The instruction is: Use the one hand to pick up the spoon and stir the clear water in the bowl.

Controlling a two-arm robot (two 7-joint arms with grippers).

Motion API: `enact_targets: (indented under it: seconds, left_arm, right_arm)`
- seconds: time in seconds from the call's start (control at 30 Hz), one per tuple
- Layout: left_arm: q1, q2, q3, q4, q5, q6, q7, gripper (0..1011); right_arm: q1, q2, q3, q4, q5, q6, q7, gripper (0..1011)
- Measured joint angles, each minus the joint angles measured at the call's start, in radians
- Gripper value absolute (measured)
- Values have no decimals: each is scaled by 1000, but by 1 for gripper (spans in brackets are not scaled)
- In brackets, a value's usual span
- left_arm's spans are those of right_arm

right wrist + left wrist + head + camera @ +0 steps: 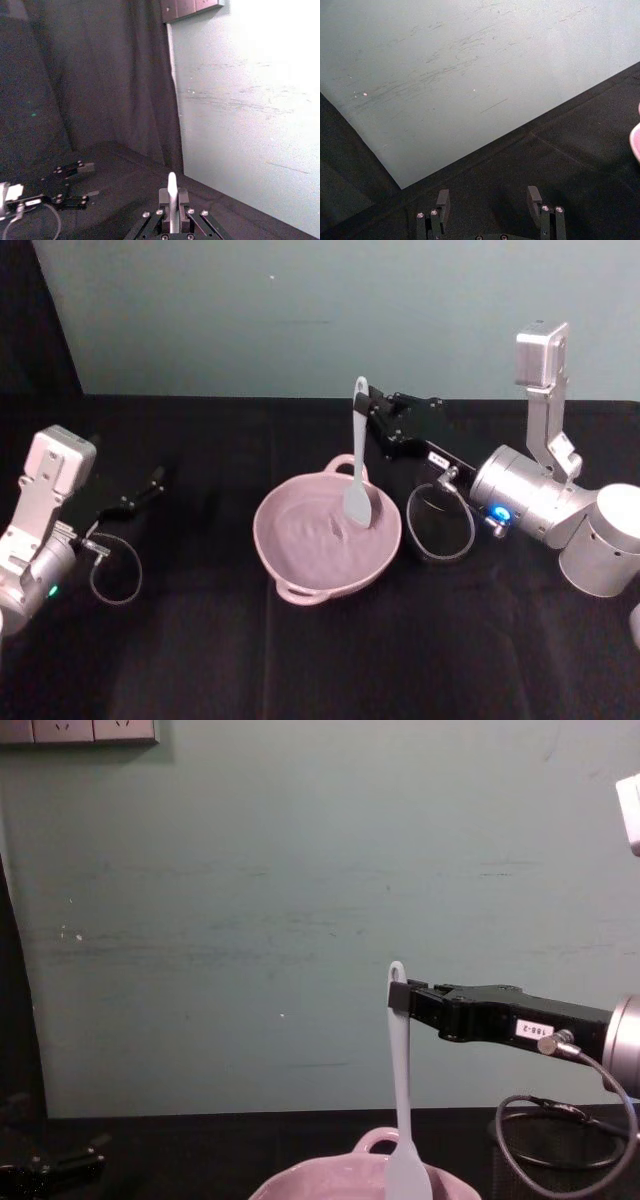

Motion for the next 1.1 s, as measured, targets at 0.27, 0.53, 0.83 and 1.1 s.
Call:
enact_targets:
  seconds: [0.27, 0.53, 0.83, 1.1]
  left_arm:
    - [0, 0, 0, 0, 0, 0, 0, 1011]
    - [0, 0, 0, 0, 0, 0, 0, 1011]
    - [0, 0, 0, 0, 0, 0, 0, 1011]
    - [0, 0, 0, 0, 0, 0, 0, 1011]
  right_arm:
    - [-35, 15, -21, -73, -8, 26, 0, 109]
    - [-29, -12, -59, -79, -16, 27, 16, 109]
    - [28, -53, -96, -22, -32, 20, 36, 109]
    - [82, -89, -99, 70, -31, -1, 52, 109]
